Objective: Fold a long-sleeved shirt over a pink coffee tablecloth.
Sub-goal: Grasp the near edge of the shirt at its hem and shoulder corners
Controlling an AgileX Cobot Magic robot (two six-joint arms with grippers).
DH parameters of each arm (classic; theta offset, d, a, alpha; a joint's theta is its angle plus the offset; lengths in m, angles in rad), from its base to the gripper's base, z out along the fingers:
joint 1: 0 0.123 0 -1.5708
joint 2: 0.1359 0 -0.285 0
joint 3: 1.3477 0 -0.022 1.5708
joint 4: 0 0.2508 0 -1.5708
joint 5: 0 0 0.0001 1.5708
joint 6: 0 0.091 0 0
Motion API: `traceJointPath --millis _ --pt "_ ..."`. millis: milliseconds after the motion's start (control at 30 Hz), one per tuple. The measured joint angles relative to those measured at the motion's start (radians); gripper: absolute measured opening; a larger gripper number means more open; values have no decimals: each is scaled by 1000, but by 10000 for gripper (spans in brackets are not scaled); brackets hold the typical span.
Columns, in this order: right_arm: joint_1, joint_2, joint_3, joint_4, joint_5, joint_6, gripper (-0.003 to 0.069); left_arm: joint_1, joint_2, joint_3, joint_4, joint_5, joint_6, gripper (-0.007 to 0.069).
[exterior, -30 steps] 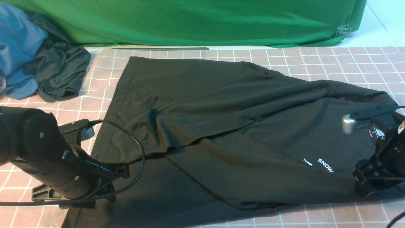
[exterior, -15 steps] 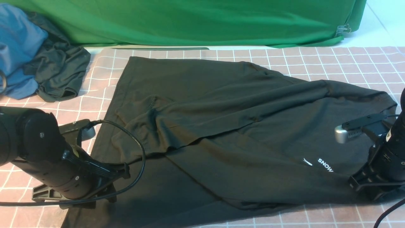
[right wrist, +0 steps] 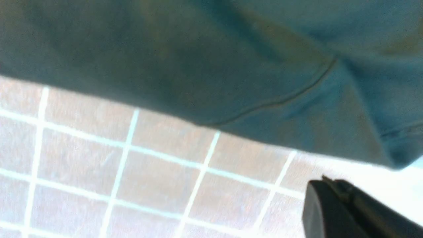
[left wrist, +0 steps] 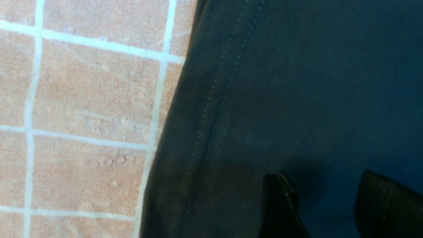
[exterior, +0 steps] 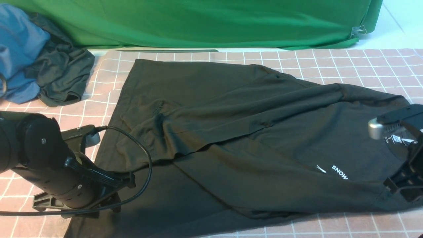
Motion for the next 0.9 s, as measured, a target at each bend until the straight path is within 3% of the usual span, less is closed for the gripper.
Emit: traceJointPath --millis 133,267,300,367,467,600,667,700,733,767,833,900 --pt "0 14 0 79 -35 -33 91 0 0 0 -20 2 4 335" --pt "0 72 0 106 -66 -56 328 0 0 0 -27 2 8 335" --pt "0 101 0 108 -79 -60 420 0 0 0 -27 2 8 335" --pt "0 139 0 110 -104 -61 510 0 0 0 -27 2 9 335" --pt "0 185 0 110 -147 -61 566 0 0 0 -27 2 10 335" --pt "0 224 -4 106 -173 -59 516 0 0 0 -27 2 11 335" --pt "0 235 -11 90 -172 -59 405 0 0 0 -27 2 12 335" --pt "0 237 -12 77 -173 -59 314 0 0 0 -27 2 12 335" --pt "0 237 -13 75 -173 -59 314 0 0 0 -27 2 12 335" --pt "0 238 -17 70 -173 -60 192 0 0 0 -27 2 15 335" --pt "0 238 -18 71 -170 -61 102 0 0 0 -27 2 14 335" --pt "0 234 -19 72 -165 -61 70 0 0 0 -27 2 15 335"
